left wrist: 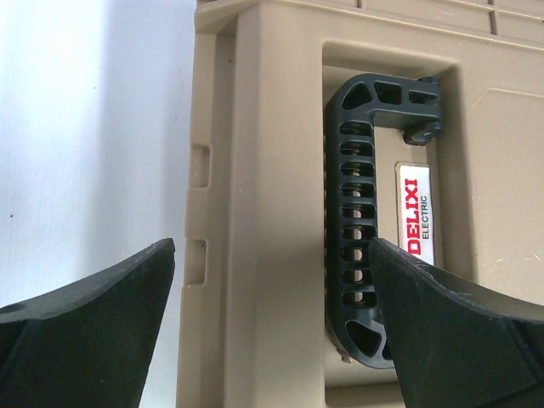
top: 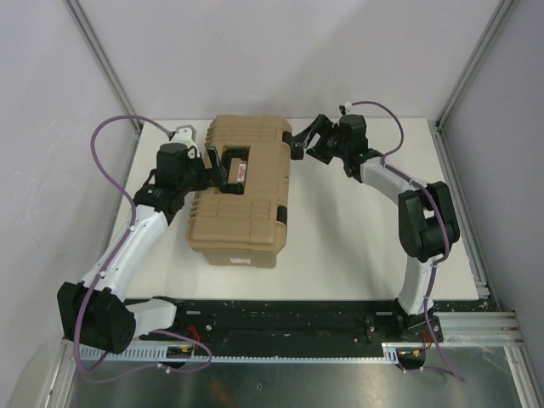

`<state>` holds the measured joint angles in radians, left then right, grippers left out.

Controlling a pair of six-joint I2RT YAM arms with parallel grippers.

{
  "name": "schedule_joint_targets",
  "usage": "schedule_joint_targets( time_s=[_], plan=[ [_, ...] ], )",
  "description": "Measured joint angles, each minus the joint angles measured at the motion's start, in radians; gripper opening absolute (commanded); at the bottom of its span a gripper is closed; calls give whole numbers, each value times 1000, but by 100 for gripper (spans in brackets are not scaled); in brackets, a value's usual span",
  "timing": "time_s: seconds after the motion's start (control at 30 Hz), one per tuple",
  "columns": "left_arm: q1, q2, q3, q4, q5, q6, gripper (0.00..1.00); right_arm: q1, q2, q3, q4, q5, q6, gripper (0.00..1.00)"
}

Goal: Pack the tool kit

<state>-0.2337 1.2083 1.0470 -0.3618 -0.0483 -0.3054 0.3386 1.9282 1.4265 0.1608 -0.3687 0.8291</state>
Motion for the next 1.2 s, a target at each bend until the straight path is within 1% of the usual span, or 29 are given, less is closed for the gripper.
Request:
schedule_joint_targets(
  time_s=[0.13,0.23,0.43,0.53,0.63,0.83,1.0,1.2],
  plan=[
    [0,0,0,0,0,0,99,3,-23,-3,-43,99,8,71],
    [0,0,0,0,-1,0,99,2,-38,-1,-74,167,8,57],
    [0,2,4,-3,0,1,99,2,-35,43,-202,227,1,37],
    [0,12,22,-23,1,2,99,6,-22,60,-233,230,-2,29],
    [2,27,44,-46,7,1,99,15,5,77,-257,228,-2,25],
    [10,67,76,-37,10,-1,99,21,63,112,-264,216,-2,23],
    [13,84,73,-8,18,-12,98,21,93,159,-260,207,-3,22],
    [26,79,38,34,62,-54,96,29,131,204,-253,201,-6,18]
  ],
)
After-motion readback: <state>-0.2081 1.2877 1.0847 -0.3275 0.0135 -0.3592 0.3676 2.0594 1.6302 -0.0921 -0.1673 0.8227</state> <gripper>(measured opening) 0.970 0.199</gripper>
